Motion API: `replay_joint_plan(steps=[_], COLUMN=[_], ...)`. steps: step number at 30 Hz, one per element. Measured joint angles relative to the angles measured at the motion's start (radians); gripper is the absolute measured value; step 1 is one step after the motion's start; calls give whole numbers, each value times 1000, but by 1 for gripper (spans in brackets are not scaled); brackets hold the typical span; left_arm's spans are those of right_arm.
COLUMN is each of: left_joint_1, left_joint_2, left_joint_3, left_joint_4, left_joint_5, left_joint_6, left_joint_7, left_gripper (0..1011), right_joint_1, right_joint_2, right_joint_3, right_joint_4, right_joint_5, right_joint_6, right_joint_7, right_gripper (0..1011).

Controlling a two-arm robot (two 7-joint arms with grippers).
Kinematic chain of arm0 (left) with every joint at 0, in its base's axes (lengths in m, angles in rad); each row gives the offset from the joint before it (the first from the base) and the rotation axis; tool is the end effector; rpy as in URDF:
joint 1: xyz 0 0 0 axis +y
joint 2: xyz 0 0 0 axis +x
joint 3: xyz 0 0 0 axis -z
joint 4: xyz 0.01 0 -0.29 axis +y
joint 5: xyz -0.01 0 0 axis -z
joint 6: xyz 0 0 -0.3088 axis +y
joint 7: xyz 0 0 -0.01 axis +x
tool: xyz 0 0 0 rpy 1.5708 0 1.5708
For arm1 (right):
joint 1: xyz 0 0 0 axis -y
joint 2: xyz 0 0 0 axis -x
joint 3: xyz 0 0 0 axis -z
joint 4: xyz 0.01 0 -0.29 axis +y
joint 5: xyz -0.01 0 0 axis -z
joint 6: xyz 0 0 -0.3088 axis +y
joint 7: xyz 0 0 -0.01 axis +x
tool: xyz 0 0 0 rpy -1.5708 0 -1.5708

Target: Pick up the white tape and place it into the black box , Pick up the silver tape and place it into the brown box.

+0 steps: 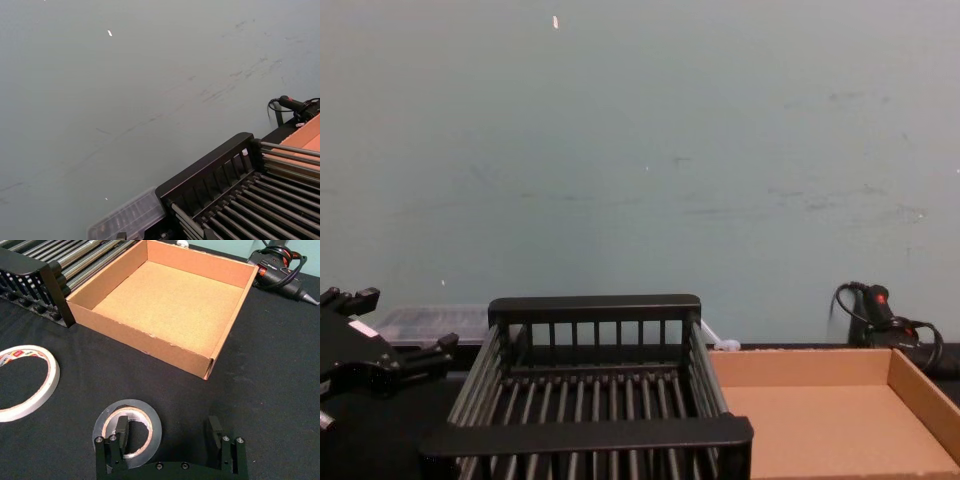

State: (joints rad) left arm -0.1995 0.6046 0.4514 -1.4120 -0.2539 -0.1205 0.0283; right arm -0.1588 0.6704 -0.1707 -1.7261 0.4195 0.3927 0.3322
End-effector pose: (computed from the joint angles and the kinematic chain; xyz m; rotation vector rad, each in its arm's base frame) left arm 0.3581 0.0826 -0.3023 0.3044 -0.2850 1.2480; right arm 0.2802 -0.1133 -0.2824 -0.5284 0.2667 -1.0048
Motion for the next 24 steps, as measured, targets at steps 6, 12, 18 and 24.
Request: replay_joint_plan(steps=[6,12,18,24], left_joint_1=[0,0,0,0], left_joint_2=[0,0,0,0], left_joint_3=[0,0,0,0], left_joint_4=[0,0,0,0], left_joint_5=[0,0,0,0], left_joint_6=[0,0,0,0], left_joint_7=[0,0,0,0], left_gripper=[1001,1001,1001,1001], right_joint_1=[0,-1,0,0], right_joint_2=[0,0,0,0], right_joint_3=[0,0,0,0], right_joint_4=[-1,-1,-1,-1], right_joint_5=[0,1,1,1], right_joint_6=[0,-1,-1,-1], right_joint_7=[0,0,0,0], right_gripper=[903,704,544,329])
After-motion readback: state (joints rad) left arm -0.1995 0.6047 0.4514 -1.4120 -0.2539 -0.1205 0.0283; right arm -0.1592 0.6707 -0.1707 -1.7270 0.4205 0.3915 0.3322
